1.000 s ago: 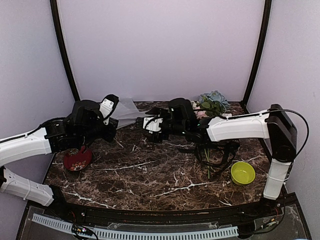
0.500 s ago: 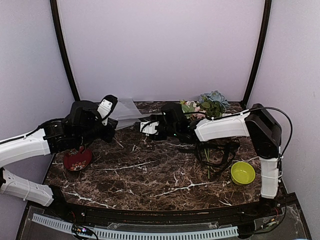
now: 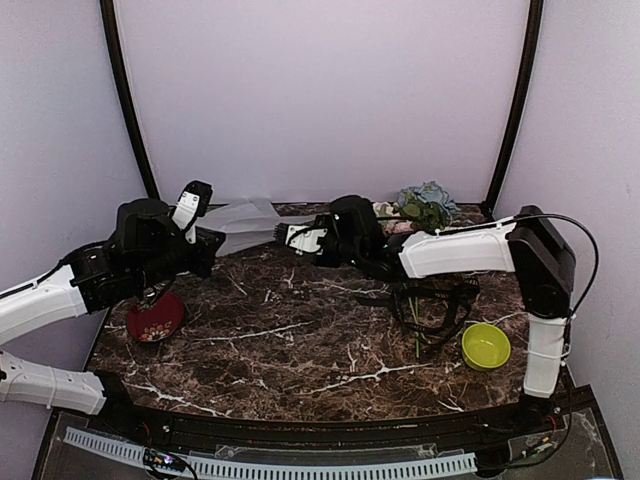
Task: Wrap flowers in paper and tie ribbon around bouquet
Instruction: Unfold the folded wrapping paper at the center of the board.
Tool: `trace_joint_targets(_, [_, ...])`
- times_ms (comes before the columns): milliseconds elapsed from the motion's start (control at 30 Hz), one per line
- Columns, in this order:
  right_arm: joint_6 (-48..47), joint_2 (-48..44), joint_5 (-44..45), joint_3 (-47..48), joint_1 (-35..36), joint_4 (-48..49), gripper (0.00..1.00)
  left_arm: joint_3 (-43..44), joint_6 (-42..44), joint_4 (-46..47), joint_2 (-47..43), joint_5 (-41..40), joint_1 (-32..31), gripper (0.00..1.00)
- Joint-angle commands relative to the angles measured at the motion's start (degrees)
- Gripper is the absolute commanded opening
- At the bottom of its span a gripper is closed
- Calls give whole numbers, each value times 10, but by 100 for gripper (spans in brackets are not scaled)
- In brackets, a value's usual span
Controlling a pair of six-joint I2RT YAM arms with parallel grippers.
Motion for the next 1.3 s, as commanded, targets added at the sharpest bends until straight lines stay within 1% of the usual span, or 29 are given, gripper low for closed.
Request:
trace_joint_targets(0, [-10, -97, 85, -5, 1, 3, 0, 0, -23, 85, -30, 68, 7, 0])
trace_joint_targets(167, [-15, -177, 104, 11, 2, -74, 0, 32, -17, 113, -5, 81, 7, 0])
trace_joint_targets(267, [-19, -220, 108, 15, 10, -112, 0, 50, -22, 142, 19, 112, 9, 0])
trace_joint_targets(367, [-46, -278, 125, 9, 42, -152, 0, 58, -41, 173, 38, 136, 12, 0])
trace_joint_targets(533, [-74, -337, 104, -35, 121, -243, 0, 29, -111, 190, 47, 160, 40, 0])
trace_joint_targets(600, [-75, -338, 99, -40, 147, -270, 0, 5, -143, 190, 45, 169, 62, 0])
trace_joint_targets(633, [-58, -333, 85, -30, 154, -299, 0, -8, -157, 192, 42, 176, 71, 0])
trace_joint_targets(667, [-33, -324, 66, -13, 157, -331, 0, -23, -175, 194, 40, 182, 93, 0])
trace_joint_targets(700, [2, -314, 42, 4, 159, -363, 0, -35, -185, 194, 38, 187, 105, 0])
trace_joint_targets(767, [43, -297, -18, 23, 163, -406, 0, -58, -198, 195, 37, 196, 122, 0])
trace_joint_targets(933, [96, -275, -70, 9, 182, -429, 0, -116, -224, 204, 37, 217, 157, 0])
trace_joint_targets(1033, [125, -267, -124, 5, 184, -437, 0, -144, -235, 206, 31, 220, 175, 0])
trace_joint_targets(1067, [134, -264, -148, 5, 184, -442, 2, -153, -238, 207, 28, 220, 180, 0])
trace_joint_targets(1100, [141, -260, -174, 7, 184, -450, 13, -160, -240, 205, 24, 220, 185, 0])
trace_joint_targets(1133, [146, -256, -200, 10, 184, -462, 27, -167, -241, 204, 21, 219, 190, 0])
trace_joint_targets(1167, [147, -254, -226, 12, 185, -476, 39, -172, -242, 202, 17, 218, 194, 0])
trace_joint_targets(1267, [145, -261, -274, 7, 184, -499, 56, -184, -239, 196, 12, 218, 202, 0])
